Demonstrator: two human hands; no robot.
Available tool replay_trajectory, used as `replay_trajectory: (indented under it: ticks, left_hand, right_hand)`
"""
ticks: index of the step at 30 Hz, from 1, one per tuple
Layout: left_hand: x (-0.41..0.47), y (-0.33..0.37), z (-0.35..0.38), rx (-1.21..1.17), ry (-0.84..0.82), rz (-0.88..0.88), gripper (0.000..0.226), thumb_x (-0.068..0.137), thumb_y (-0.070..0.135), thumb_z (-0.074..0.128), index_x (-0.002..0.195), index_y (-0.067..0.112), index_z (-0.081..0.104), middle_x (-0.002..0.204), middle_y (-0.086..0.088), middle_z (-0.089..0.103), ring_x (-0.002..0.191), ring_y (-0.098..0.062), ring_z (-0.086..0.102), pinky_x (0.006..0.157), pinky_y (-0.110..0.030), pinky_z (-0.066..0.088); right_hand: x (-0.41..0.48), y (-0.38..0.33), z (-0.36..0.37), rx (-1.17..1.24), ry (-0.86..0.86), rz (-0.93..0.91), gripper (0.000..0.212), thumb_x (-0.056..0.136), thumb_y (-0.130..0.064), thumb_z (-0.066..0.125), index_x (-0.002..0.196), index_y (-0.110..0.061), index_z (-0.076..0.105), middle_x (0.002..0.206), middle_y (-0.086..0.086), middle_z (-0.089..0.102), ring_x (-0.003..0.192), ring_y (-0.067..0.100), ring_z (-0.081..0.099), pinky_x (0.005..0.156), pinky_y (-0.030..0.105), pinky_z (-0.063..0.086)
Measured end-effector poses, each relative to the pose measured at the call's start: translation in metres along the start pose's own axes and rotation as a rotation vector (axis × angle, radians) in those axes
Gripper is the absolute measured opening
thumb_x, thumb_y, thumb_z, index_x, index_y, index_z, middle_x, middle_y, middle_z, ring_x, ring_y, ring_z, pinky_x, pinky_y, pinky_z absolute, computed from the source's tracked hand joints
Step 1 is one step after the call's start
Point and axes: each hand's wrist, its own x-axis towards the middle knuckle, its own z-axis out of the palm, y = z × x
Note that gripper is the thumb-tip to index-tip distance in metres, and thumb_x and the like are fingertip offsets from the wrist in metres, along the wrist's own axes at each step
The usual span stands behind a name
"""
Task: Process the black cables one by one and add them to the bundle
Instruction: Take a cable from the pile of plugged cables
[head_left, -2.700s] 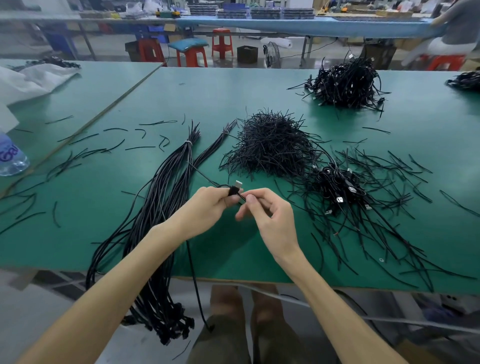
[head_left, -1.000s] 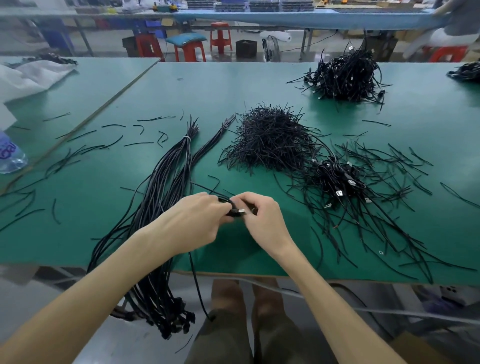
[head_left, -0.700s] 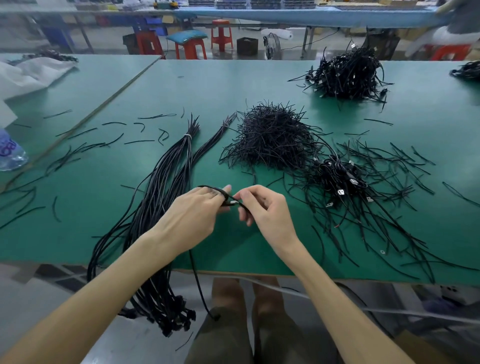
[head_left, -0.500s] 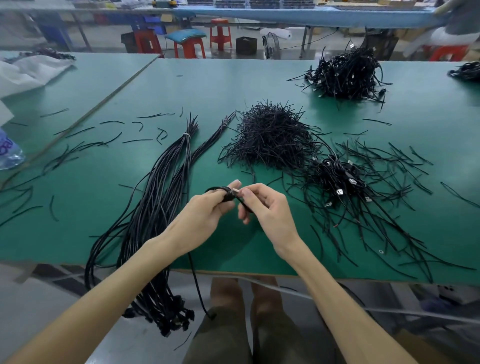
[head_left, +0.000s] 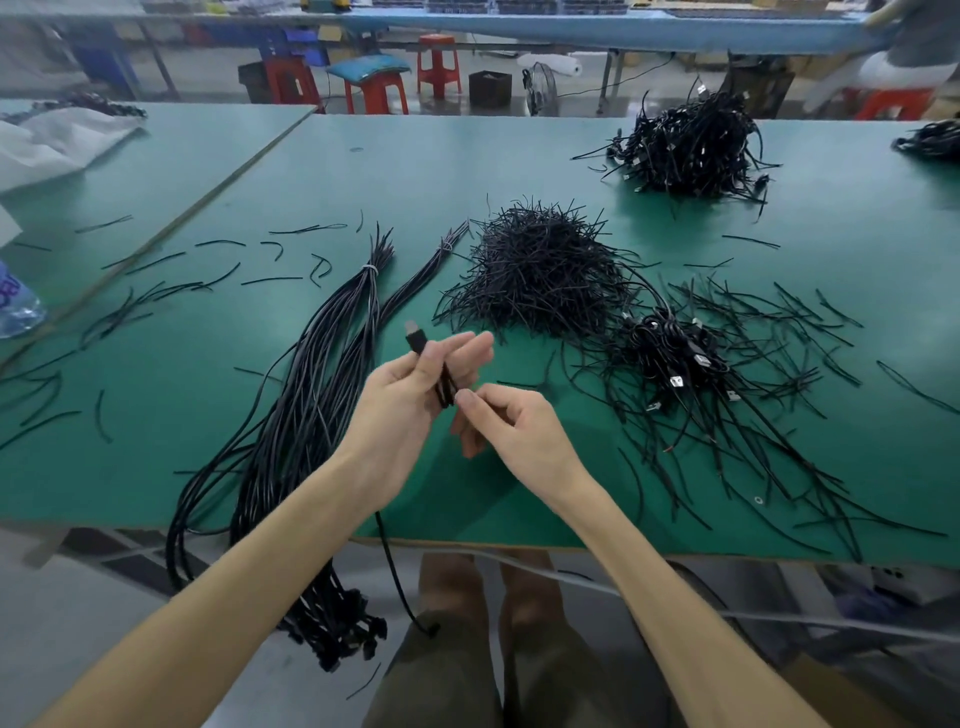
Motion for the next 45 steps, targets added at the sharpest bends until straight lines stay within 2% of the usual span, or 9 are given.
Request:
replay_trajectory:
  ticks: [2, 4, 6, 8, 17, 21, 24, 34, 45]
  left_hand:
    - [0.003, 0.009, -0.001, -0.152, 0.024, -0.011, 0.04, 0.11, 0.023, 0.037, 0.131, -0.003, 0.057, 0.127, -0.01, 0.071, 0.122, -0.021, 0.066, 0.101, -0.028, 0.054]
    - [0.004, 0.02, -0.004, -0.274, 0.054, -0.049, 0.038, 0.11, 0.023, 0.039, 0.112, 0.002, 0.07, 0.1, 0.0, 0.073, 0.091, -0.014, 0.071, 0.084, -0.026, 0.057]
    - [0.003, 0.03, -0.008, -0.338, 0.044, -0.088, 0.039, 0.11, 0.023, 0.043, 0.089, 0.012, 0.075, 0.075, 0.008, 0.056, 0.058, -0.009, 0.051, 0.066, -0.024, 0.052]
    - [-0.002, 0.036, -0.011, -0.314, -0.006, -0.1, 0.034, 0.108, 0.026, 0.043, 0.087, 0.014, 0.066, 0.061, 0.011, 0.038, 0.051, -0.01, 0.031, 0.057, -0.022, 0.041]
    - [-0.01, 0.03, -0.011, -0.169, -0.017, -0.078, 0.036, 0.108, 0.033, 0.041, 0.08, 0.016, 0.056, 0.056, 0.009, 0.027, 0.05, -0.01, 0.026, 0.054, -0.021, 0.036]
    - [-0.008, 0.024, -0.008, -0.18, -0.012, -0.076, 0.036, 0.109, 0.034, 0.039, 0.081, 0.016, 0.052, 0.057, 0.009, 0.027, 0.051, -0.01, 0.029, 0.054, -0.021, 0.038]
    - [-0.004, 0.019, -0.006, -0.181, -0.004, -0.073, 0.035, 0.107, 0.036, 0.04, 0.081, 0.016, 0.053, 0.057, 0.008, 0.028, 0.051, -0.011, 0.028, 0.055, -0.021, 0.038]
    - [0.014, 0.001, -0.004, -0.28, 0.01, -0.107, 0.04, 0.109, 0.036, 0.038, 0.079, 0.016, 0.057, 0.06, 0.006, 0.028, 0.053, -0.012, 0.029, 0.057, -0.022, 0.038]
    - [0.018, -0.013, -0.002, -0.319, 0.036, -0.147, 0.038, 0.106, 0.037, 0.042, 0.08, 0.014, 0.056, 0.059, 0.006, 0.028, 0.051, -0.011, 0.028, 0.055, -0.021, 0.038]
  right_hand:
    - [0.0, 0.001, 0.002, -0.065, 0.01, 0.007, 0.036, 0.102, -0.033, 0.061, 0.075, -0.012, 0.07, 0.063, 0.005, 0.069, 0.061, 0.019, 0.064, 0.073, 0.04, 0.052]
    - [0.001, 0.0, 0.002, -0.098, 0.028, 0.017, 0.038, 0.1, -0.039, 0.061, 0.072, -0.015, 0.069, 0.061, 0.002, 0.066, 0.059, 0.016, 0.06, 0.069, 0.037, 0.048]
    - [0.0, -0.002, 0.001, -0.116, 0.043, 0.02, 0.039, 0.098, -0.044, 0.064, 0.069, -0.018, 0.068, 0.057, -0.002, 0.06, 0.055, 0.011, 0.051, 0.062, 0.032, 0.042]
    - [0.0, -0.003, 0.001, -0.12, 0.052, 0.02, 0.037, 0.095, -0.045, 0.067, 0.067, -0.02, 0.067, 0.053, -0.005, 0.051, 0.052, 0.012, 0.042, 0.056, 0.03, 0.034]
    - [-0.001, -0.003, 0.001, -0.105, 0.073, 0.022, 0.025, 0.091, -0.036, 0.075, 0.072, -0.019, 0.072, 0.052, -0.016, 0.054, 0.05, 0.005, 0.038, 0.054, 0.016, 0.03]
    - [0.001, -0.001, 0.0, -0.131, 0.141, 0.055, 0.011, 0.089, -0.03, 0.078, 0.081, -0.024, 0.072, 0.085, 0.001, 0.068, 0.076, 0.011, 0.058, 0.071, 0.02, 0.042]
    - [0.001, -0.001, 0.002, -0.162, 0.166, 0.031, 0.007, 0.089, -0.023, 0.077, 0.089, -0.028, 0.072, 0.092, -0.005, 0.07, 0.091, 0.009, 0.061, 0.076, 0.015, 0.043]
    - [-0.003, -0.005, 0.002, -0.138, 0.123, -0.016, 0.031, 0.096, -0.013, 0.067, 0.124, -0.024, 0.064, 0.105, -0.002, 0.069, 0.101, 0.007, 0.062, 0.083, 0.021, 0.05]
    - [-0.002, -0.003, 0.003, -0.244, 0.053, 0.012, 0.054, 0.088, -0.017, 0.075, 0.138, -0.016, 0.055, 0.114, -0.002, 0.066, 0.106, 0.007, 0.062, 0.095, 0.025, 0.049]
